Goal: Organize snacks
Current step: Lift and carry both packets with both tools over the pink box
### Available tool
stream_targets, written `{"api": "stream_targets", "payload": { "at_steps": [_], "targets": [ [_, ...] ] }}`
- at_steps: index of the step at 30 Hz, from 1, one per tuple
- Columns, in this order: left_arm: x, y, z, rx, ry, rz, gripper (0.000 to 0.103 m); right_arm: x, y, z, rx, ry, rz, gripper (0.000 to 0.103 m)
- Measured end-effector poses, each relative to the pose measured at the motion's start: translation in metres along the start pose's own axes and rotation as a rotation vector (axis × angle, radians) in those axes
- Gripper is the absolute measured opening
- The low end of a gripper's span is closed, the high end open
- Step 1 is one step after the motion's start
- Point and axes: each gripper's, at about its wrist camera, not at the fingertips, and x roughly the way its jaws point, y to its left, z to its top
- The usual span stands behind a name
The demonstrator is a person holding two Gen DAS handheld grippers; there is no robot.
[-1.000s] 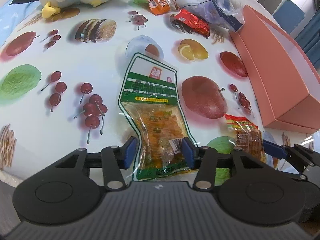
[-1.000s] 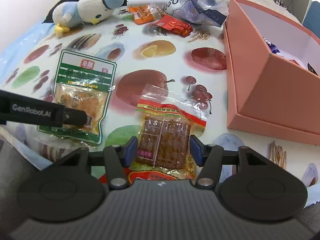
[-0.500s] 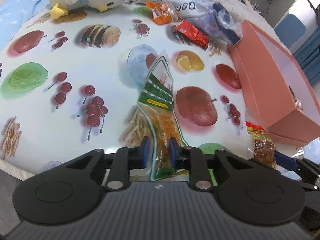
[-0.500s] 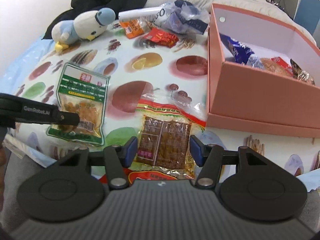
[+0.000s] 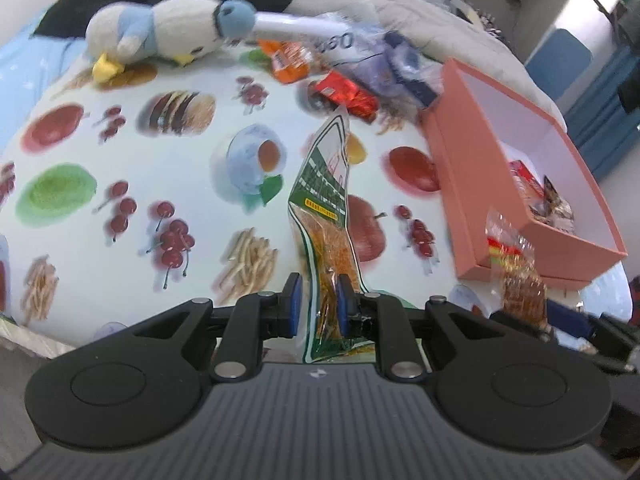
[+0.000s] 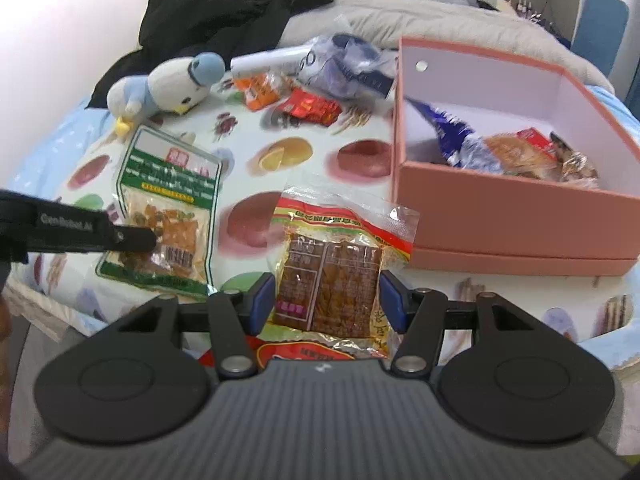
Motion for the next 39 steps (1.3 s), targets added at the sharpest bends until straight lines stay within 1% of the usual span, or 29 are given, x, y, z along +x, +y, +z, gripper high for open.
{"api": "stream_targets", "payload": {
  "at_steps": [5, 10, 14, 19, 24, 29, 33, 36, 39],
  "targets": [
    [-0.022, -0.024, -0.001, 0.018, -0.010, -0.051, 0.021, -0.030, -0.008, 0.007, 0.029, -0.037, -0.011, 0.059],
    [-0.046, -0.047, 0.002, 0.044, -0.042, -0.099, 0.021, -0.062, -0.018, 0.012, 0.059, -0.080, -0.020, 0.059],
    [-0.060, -0.065, 0.010, 0.068, -0.079, -0.136, 0.021, -0.081, -0.030, 0.017, 0.086, -0.108, -0.035, 0.059],
    [-0.065, -0.091, 0.027, 0.095, -0.095, -0.191, 0.021, -0.095, -0.048, 0.024, 0.135, -0.150, -0.059, 0.059],
    [-0.055, -0.123, 0.048, 0.133, -0.091, -0.234, 0.021, -0.097, -0.066, 0.040, 0.154, -0.192, -0.077, 0.059],
    [-0.035, -0.152, 0.075, 0.154, -0.085, -0.269, 0.021, -0.091, -0.094, 0.064, 0.172, -0.228, -0.093, 0.059],
    [-0.012, -0.176, 0.099, 0.176, -0.078, -0.286, 0.021, -0.078, -0.117, 0.086, 0.178, -0.240, -0.114, 0.059],
    [0.008, -0.191, 0.116, 0.201, -0.070, -0.282, 0.021, -0.065, -0.134, 0.100, 0.180, -0.242, -0.124, 0.059],
    [0.032, -0.205, 0.132, 0.216, -0.046, -0.285, 0.021, -0.049, -0.150, 0.110, 0.196, -0.237, -0.129, 0.059]
  ]
}}
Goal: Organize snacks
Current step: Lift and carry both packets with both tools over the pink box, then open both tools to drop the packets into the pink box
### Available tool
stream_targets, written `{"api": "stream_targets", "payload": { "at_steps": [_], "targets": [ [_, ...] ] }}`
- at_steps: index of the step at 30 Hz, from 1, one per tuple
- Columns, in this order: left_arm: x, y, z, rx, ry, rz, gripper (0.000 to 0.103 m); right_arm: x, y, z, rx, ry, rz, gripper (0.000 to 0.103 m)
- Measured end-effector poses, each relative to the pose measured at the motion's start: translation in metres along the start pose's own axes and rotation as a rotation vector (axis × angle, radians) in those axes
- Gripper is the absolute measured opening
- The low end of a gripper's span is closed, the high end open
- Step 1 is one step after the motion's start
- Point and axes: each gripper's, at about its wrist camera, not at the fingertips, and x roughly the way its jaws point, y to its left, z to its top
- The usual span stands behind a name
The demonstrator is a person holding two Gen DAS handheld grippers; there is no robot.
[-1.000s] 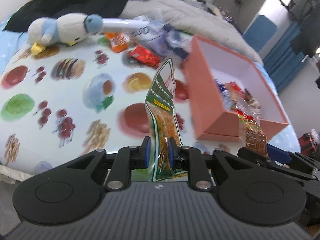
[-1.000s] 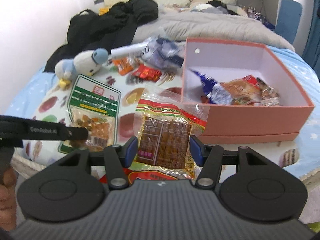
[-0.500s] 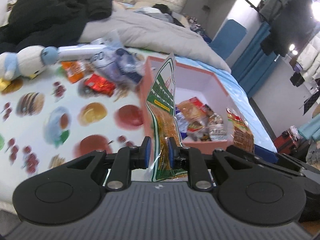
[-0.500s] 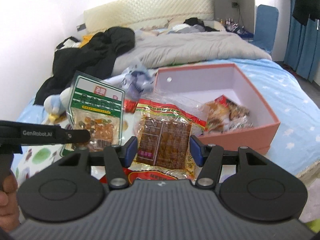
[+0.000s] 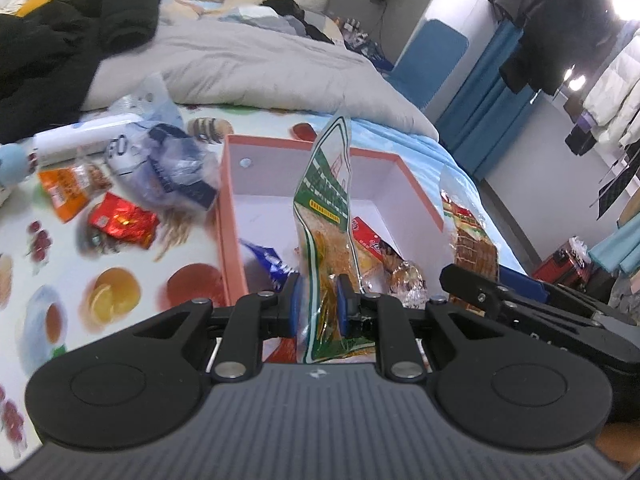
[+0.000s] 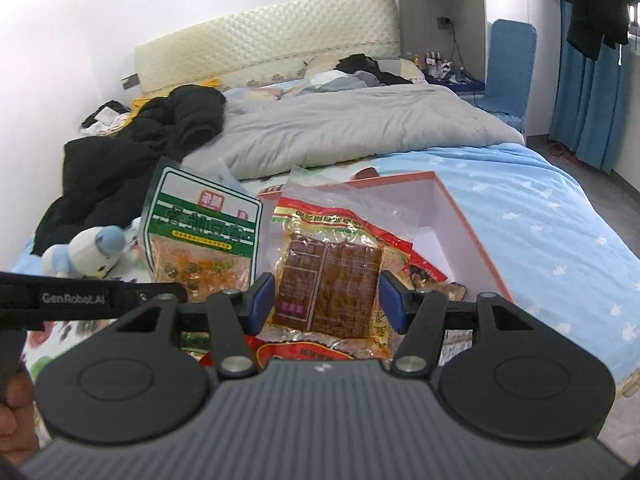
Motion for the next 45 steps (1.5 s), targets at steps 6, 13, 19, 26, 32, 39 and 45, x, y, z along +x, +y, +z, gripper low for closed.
{"api": "stream_targets", "payload": {
  "at_steps": [6, 13, 19, 26, 32, 39, 45],
  "targets": [
    [0.046, -0.003, 0.019, 0.031, 0.042, 0.006, 0.021, 0.043, -0.020, 0.006, 0.025, 0.038, -0.016, 0.059],
    [0.066, 0.004, 0.024, 0.030, 0.074, 0.001, 0.021, 0.069, -0.028, 0.001, 0.039, 0.085, -0.019, 0.061],
    [0.060, 0.004, 0.024, 0.036, 0.067, -0.003, 0.022, 0.075, -0.029, -0.003, 0.055, 0.124, -0.035, 0.073],
    [0.026, 0.000, 0.019, 0.057, 0.031, 0.000, 0.022, 0.054, -0.029, -0.005, 0.083, 0.102, -0.018, 0.073],
    [-0.019, -0.001, 0.004, 0.066, -0.008, 0.003, 0.022, 0.021, -0.017, -0.011, 0.092, 0.070, -0.006, 0.073],
    [-0.075, 0.001, -0.024, 0.052, -0.054, 0.017, 0.022, -0.020, 0.006, -0.020, 0.079, 0.031, 0.014, 0.073],
    [-0.121, 0.009, -0.051, 0.042, -0.098, 0.035, 0.022, -0.055, 0.024, -0.030, 0.061, -0.002, 0.037, 0.073]
  ]
}}
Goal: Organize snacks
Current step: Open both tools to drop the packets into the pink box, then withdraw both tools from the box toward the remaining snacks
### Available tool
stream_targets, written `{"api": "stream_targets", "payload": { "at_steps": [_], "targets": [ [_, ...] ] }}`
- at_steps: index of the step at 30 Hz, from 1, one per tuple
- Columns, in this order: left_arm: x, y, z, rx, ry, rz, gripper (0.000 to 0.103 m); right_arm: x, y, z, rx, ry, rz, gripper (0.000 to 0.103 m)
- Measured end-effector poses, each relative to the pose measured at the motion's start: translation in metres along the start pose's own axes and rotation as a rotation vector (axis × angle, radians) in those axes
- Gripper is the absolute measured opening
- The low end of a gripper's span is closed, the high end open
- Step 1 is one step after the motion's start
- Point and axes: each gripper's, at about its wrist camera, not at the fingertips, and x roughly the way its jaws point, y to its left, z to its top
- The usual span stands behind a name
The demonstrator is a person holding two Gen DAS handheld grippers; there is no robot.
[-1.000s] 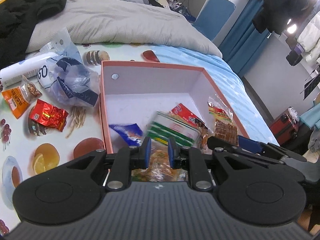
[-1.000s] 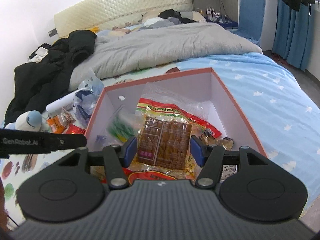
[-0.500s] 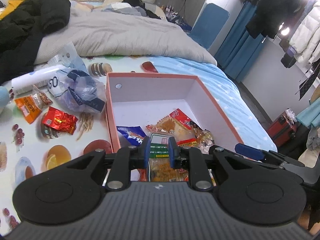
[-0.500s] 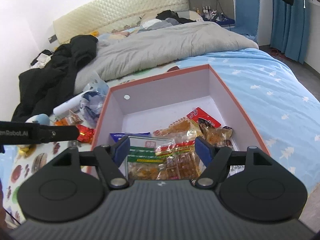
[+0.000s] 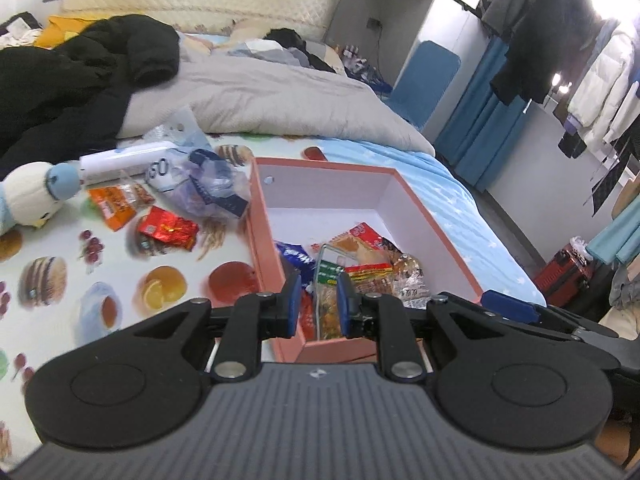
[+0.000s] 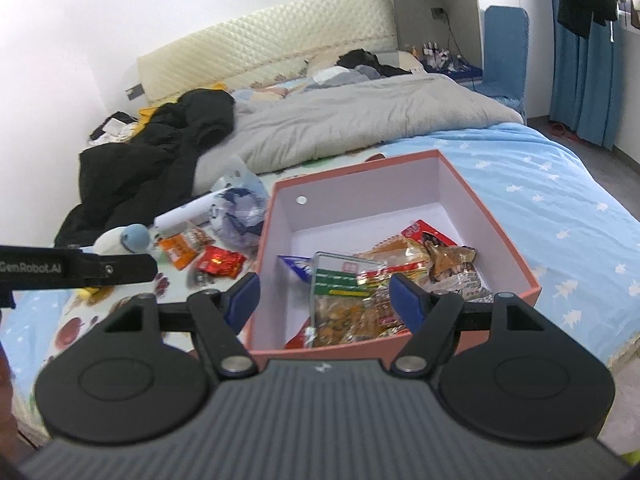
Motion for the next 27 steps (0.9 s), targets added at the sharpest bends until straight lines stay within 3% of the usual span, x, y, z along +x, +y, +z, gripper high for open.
{"api": "stream_targets", "payload": {
  "at_steps": [16, 27],
  "targets": [
    [-0.089, 0.035, -0.069, -0.058, -0.048, 0.069, 0.022, -0.055, 0.054, -0.050, -0.071, -0.016, 0.095, 0.073],
    [-0.113, 0.058, -0.101, -0.094, -0.033, 0.127, 0.022, -0.066, 0.088, -0.078, -0.142, 0.006, 0.176, 0.073]
  ]
}}
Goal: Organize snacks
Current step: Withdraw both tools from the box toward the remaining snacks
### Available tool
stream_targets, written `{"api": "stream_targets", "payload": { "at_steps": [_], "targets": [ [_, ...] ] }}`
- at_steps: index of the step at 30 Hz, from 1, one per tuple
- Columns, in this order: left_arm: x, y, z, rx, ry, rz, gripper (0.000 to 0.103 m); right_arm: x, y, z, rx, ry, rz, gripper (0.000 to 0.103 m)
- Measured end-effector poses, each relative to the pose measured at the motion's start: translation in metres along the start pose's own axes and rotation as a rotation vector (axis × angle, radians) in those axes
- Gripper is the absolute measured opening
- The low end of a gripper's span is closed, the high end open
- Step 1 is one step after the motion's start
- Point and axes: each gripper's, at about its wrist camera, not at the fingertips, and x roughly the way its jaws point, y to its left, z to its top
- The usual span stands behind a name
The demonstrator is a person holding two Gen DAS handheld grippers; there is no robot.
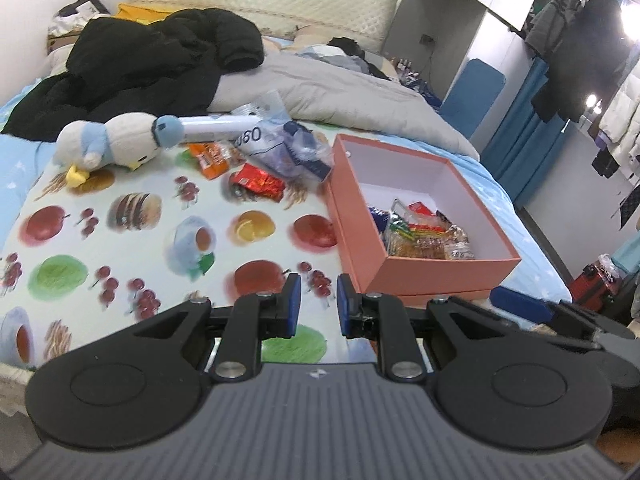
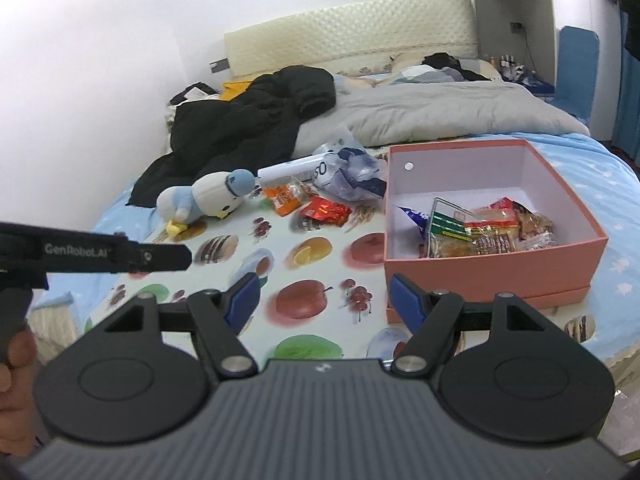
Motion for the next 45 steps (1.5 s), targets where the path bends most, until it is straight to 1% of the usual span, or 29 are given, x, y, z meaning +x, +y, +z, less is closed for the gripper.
{"api": "stream_targets", "payload": {
  "at_steps": [3, 10, 16, 22, 24, 29, 30, 31, 32, 33, 38, 41, 43, 44, 45],
  "targets": [
    [0.003, 0.005, 0.000, -0.009, 0.005, 0.010, 0.022, 0.001, 0.002, 0.000, 0.004, -0.004, -0.002, 0.073],
    [0.015, 0.015, 0.008, -0.029, 0.018, 0.028, 0.022, 0.018, 0.006, -0.005, 0.023, 0.027, 0.009, 0.073],
    [0.038, 0.028, 0.023, -0.016, 0.038, 0.052, 0.022, 0.036, 0.008, -0.003, 0.040, 0.037, -0.001, 0.073],
    [0.071, 0.053, 0.045, -0.016, 0.054, 0.080, 0.023, 0.070, 0.011, 0.005, 0.048, 0.055, -0.011, 0.073],
    [0.086, 0.063, 0.052, -0.026, 0.067, 0.094, 0.029, 0.082, 0.012, 0.010, 0.032, 0.060, -0.019, 0.073],
    [0.131, 0.086, 0.069, -0.067, 0.082, 0.123, 0.034, 0.115, 0.011, 0.024, 0.010, 0.076, -0.022, 0.073],
    [0.141, 0.092, 0.074, -0.077, 0.084, 0.124, 0.037, 0.124, 0.011, 0.026, 0.007, 0.080, -0.027, 0.073],
    [0.149, 0.096, 0.078, -0.081, 0.085, 0.126, 0.040, 0.132, 0.011, 0.028, 0.007, 0.088, -0.027, 0.073],
    [0.159, 0.101, 0.082, -0.082, 0.089, 0.133, 0.047, 0.141, 0.011, 0.030, 0.006, 0.097, -0.017, 0.073],
    [0.169, 0.106, 0.086, -0.083, 0.093, 0.142, 0.053, 0.151, 0.011, 0.033, 0.000, 0.107, -0.004, 0.073],
    [0.229, 0.133, 0.106, -0.093, 0.127, 0.151, 0.065, 0.199, 0.020, 0.042, -0.082, 0.127, 0.016, 0.073],
    [0.268, 0.149, 0.115, -0.096, 0.145, 0.149, 0.065, 0.231, 0.019, 0.047, -0.104, 0.140, 0.020, 0.073],
    [0.294, 0.159, 0.120, -0.110, 0.155, 0.138, 0.072, 0.255, 0.017, 0.049, -0.098, 0.155, 0.013, 0.077],
    [0.306, 0.164, 0.121, -0.122, 0.158, 0.134, 0.078, 0.265, 0.015, 0.050, -0.081, 0.154, 0.012, 0.084],
    [0.318, 0.170, 0.124, -0.137, 0.157, 0.124, 0.080, 0.278, 0.011, 0.051, -0.058, 0.144, 0.015, 0.086]
  ]
}}
